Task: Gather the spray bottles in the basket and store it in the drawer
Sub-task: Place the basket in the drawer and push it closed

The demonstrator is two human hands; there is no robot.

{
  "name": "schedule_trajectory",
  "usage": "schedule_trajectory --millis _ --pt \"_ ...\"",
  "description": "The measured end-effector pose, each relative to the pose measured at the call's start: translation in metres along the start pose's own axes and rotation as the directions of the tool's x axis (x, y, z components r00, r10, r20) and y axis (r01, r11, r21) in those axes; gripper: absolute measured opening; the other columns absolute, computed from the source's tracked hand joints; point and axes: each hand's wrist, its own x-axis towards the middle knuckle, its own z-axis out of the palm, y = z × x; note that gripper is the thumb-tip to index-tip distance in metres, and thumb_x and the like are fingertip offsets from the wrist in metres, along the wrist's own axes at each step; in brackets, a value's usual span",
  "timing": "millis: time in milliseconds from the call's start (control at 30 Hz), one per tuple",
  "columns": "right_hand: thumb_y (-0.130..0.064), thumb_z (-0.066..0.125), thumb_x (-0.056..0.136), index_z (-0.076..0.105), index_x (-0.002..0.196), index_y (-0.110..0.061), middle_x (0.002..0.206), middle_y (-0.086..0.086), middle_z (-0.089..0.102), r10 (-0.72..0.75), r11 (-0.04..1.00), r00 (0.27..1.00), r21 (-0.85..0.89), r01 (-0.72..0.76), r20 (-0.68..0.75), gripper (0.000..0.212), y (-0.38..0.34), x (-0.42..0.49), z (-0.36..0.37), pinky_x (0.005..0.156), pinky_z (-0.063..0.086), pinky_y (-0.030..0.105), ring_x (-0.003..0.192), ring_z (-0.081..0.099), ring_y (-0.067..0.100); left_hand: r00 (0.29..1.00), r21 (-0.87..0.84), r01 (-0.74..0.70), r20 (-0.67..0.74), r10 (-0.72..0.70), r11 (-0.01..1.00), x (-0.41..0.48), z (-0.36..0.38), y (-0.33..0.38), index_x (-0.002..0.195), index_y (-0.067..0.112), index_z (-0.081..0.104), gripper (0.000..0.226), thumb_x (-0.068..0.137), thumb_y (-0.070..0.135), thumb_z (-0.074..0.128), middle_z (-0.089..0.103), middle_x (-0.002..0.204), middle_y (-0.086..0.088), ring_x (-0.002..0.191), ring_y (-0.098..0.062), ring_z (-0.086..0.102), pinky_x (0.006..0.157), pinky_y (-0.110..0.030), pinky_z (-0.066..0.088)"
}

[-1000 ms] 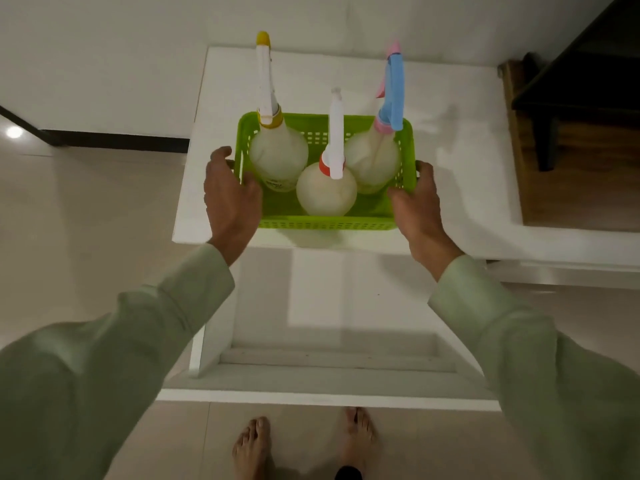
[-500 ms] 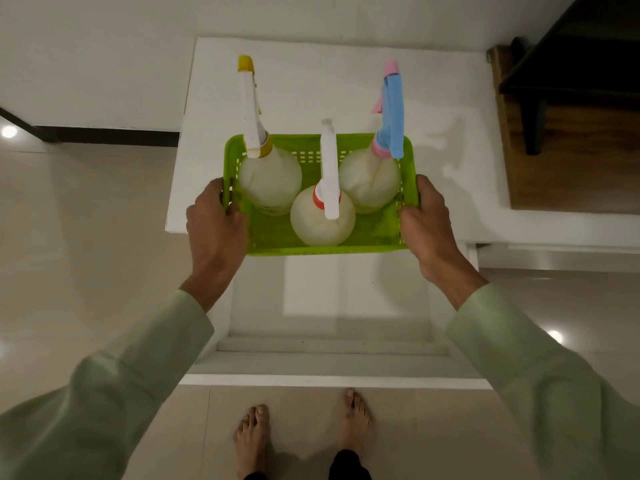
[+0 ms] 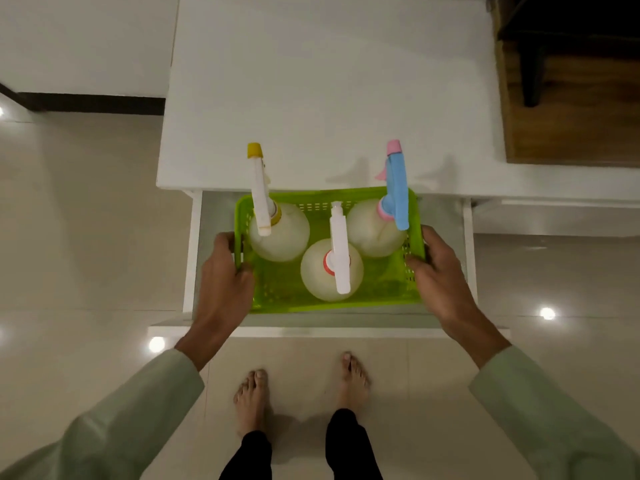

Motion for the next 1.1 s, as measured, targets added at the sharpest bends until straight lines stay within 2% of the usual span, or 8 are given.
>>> schedule_trajectory --millis 167,367,500,600,767,900,967,1100 --pt "0.016 0.041 0.083 0.059 0.117 -0.016 0.072 -0.006 0.051 0.108 0.993 0.994 0.042 -0.109 0.025 0.050 0.027 0.009 0.017 0.057 0.038 0.020 0.062 0.046 0.009 0.992 -0.006 0.057 0.114 -0.056 0.998 0.018 0.027 -0.027 0.114 0.006 0.044 0.037 0.082 -0.013 0.045 0.057 0.100 -0.011 0.090 -0.035 0.058 0.066 -0.041 0.048" --pt "0.016 0.036 0.083 0.053 0.119 -0.014 0.096 0.016 0.061 0.323 0.939 0.943 0.100 -0.330 0.084 0.049 0.065 0.039 0.043 0.065 0.045 0.039 0.079 0.056 0.027 0.964 -0.049 0.133 0.239 -0.118 0.990 0.059 0.057 -0.059 0.124 0.005 0.037 0.049 0.082 -0.019 0.041 0.049 0.107 -0.007 0.099 -0.022 0.049 0.060 -0.021 0.041" --pt "0.004 0.040 0.093 0.047 0.121 -0.017 0.112 0.023 0.063 0.397 0.912 0.913 0.074 -0.404 0.094 0.035 0.091 0.060 0.058 0.064 0.048 0.038 0.088 0.059 0.030 0.941 -0.012 0.210 0.275 -0.199 0.978 0.080 0.081 -0.079 0.114 0.013 0.033 0.046 0.082 -0.018 0.042 0.048 0.099 -0.004 0.096 -0.023 0.049 0.063 -0.030 0.046" --pt "-0.003 0.041 0.097 0.044 0.125 -0.018 0.109 0.021 0.062 0.432 0.899 0.898 0.038 -0.436 0.083 0.032 0.107 0.075 0.067 0.062 0.045 0.037 0.084 0.057 0.029 0.930 -0.006 0.257 0.273 -0.246 0.966 0.091 0.097 -0.093 0.112 0.014 0.032 0.044 0.083 -0.017 0.042 0.047 0.095 -0.002 0.092 -0.022 0.048 0.057 -0.028 0.043" --pt "-0.004 0.039 0.097 0.041 0.129 -0.017 0.106 0.017 0.059 0.466 0.884 0.881 -0.024 -0.466 0.085 0.034 0.124 0.092 0.079 0.068 0.045 0.040 0.086 0.055 0.031 0.901 -0.014 0.325 0.308 -0.305 0.946 0.106 0.115 -0.111 0.122 0.014 0.031 0.051 0.082 -0.017 0.042 0.044 0.109 -0.007 0.094 -0.022 0.048 0.057 -0.029 0.046" --pt "-0.003 0.041 0.096 0.039 0.130 -0.015 0.107 0.018 0.058 0.489 0.872 0.868 -0.056 -0.485 0.090 0.036 0.135 0.098 0.085 0.060 0.042 0.037 0.085 0.055 0.031 0.871 0.012 0.368 0.345 -0.350 0.930 0.111 0.124 -0.127 0.129 0.010 0.030 0.053 0.085 -0.015 0.046 0.046 0.097 0.000 0.077 -0.014 0.049 0.057 -0.033 0.047" --pt "-0.005 0.042 0.097 0.039 0.129 -0.014 0.103 0.016 0.057 0.492 0.870 0.866 -0.073 -0.487 0.087 0.033 0.139 0.099 0.086 0.058 0.042 0.035 0.083 0.054 0.029 0.860 0.027 0.389 0.348 -0.373 0.921 0.111 0.128 -0.134 0.127 0.010 0.030 0.051 0.086 -0.014 0.047 0.044 0.093 0.000 0.073 -0.012 0.047 0.056 -0.032 0.046" --pt "-0.016 0.049 0.099 0.039 0.125 -0.013 0.101 0.014 0.058 0.474 0.880 0.877 -0.073 -0.469 0.078 0.028 0.143 0.102 0.089 0.064 0.045 0.038 0.083 0.056 0.029 0.858 0.018 0.397 0.348 -0.378 0.918 0.110 0.131 -0.141 0.118 0.015 0.028 0.047 0.087 -0.012 0.049 0.044 0.107 -0.008 0.071 -0.012 0.046 0.057 -0.032 0.046"
